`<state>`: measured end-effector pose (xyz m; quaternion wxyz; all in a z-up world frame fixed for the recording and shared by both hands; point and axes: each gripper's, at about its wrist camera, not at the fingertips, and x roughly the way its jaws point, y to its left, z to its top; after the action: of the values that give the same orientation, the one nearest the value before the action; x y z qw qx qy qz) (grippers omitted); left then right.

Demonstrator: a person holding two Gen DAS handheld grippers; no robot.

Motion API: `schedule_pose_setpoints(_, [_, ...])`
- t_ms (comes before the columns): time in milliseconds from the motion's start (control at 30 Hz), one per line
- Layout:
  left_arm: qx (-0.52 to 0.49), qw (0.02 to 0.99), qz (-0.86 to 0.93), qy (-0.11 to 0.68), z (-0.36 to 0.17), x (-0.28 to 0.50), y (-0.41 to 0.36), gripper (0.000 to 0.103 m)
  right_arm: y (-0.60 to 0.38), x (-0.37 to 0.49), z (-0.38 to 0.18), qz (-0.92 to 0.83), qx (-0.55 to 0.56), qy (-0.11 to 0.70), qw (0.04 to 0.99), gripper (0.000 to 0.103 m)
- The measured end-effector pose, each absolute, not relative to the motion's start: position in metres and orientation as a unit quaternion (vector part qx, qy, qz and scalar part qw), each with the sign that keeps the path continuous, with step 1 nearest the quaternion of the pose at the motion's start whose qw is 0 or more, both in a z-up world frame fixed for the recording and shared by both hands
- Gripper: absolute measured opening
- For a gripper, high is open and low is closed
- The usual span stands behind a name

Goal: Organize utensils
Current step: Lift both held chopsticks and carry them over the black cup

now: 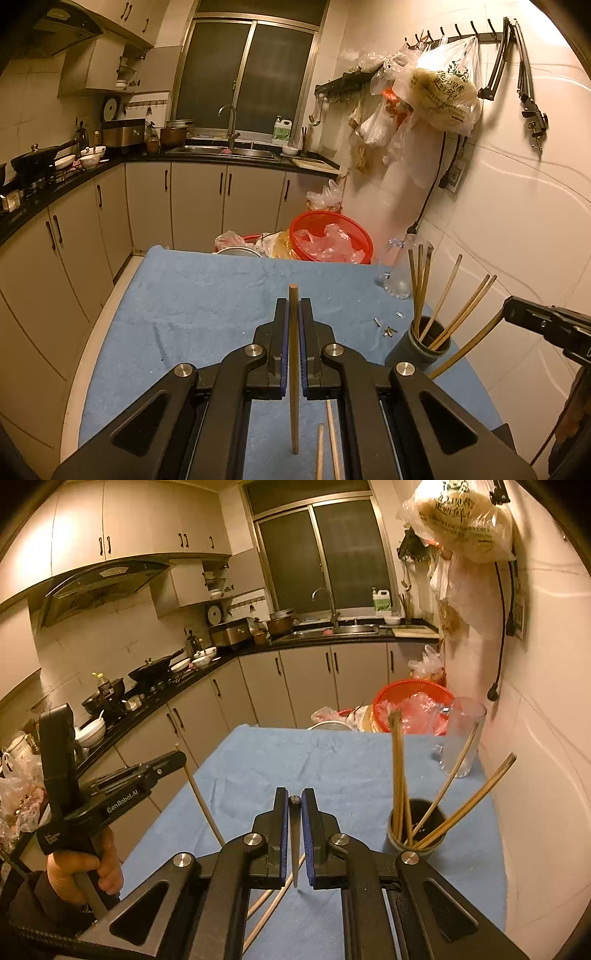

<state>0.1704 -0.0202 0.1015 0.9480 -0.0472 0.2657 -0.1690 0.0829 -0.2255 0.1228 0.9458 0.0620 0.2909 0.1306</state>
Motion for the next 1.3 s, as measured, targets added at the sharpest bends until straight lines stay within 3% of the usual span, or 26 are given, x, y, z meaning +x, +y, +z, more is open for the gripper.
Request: schedule_pose_setpoints(1300, [-0.024, 0.933, -0.289, 0.215, 0.168, 0.172, -0.138, 0.004, -0.29, 0.034, 0.188, 0.061, 0.058, 0.258, 0.962, 0.007])
